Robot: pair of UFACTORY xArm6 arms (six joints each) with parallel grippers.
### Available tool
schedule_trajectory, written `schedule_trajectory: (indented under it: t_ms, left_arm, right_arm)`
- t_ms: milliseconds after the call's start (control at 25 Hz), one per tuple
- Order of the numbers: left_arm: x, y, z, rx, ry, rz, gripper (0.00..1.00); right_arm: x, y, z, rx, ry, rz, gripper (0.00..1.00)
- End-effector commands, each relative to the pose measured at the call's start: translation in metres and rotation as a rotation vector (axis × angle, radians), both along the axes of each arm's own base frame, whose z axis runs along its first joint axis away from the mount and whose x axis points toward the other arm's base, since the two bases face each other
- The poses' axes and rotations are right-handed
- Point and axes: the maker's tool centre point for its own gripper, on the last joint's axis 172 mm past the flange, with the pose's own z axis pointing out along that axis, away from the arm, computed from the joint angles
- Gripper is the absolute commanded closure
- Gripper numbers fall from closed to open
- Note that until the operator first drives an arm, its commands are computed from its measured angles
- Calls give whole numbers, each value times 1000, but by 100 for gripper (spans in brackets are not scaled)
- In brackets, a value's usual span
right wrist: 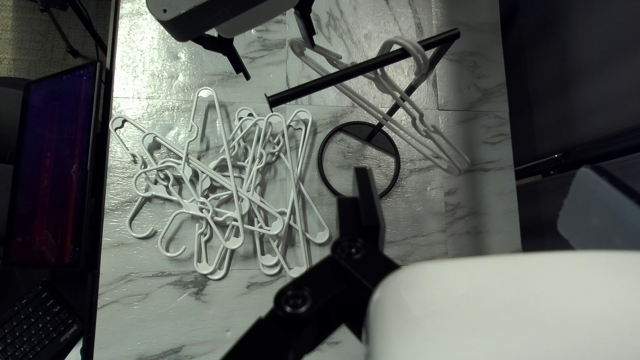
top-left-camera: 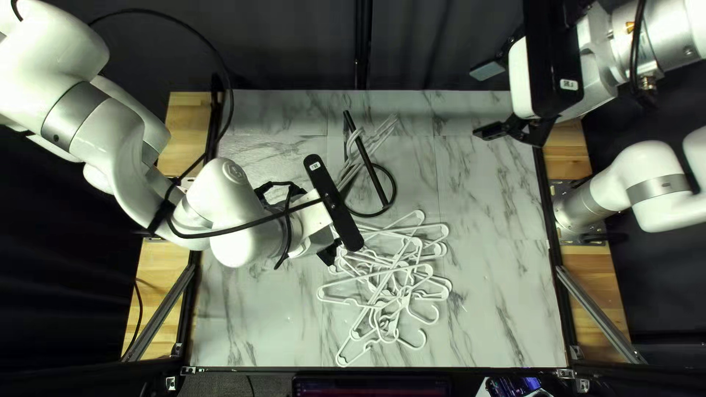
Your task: Remove hangers from rack and place onto table
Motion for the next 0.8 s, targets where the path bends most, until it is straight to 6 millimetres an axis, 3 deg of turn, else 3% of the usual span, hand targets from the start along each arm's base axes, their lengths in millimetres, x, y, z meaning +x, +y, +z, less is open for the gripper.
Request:
schedule_trajectory:
  t_ms: [40, 400, 800]
  left_arm:
    - [0, 0, -1, -1, -1, 2, 0]
    - [-1, 2, -4, 0, -5, 10, 0]
    - [3, -6, 15, 3, -11, 41, 0]
  right_arm:
    - [0, 0, 0, 0, 0, 0, 0]
    - [0, 0, 0, 0, 0, 0, 0]
    - [0, 0, 0, 0, 0, 0, 0]
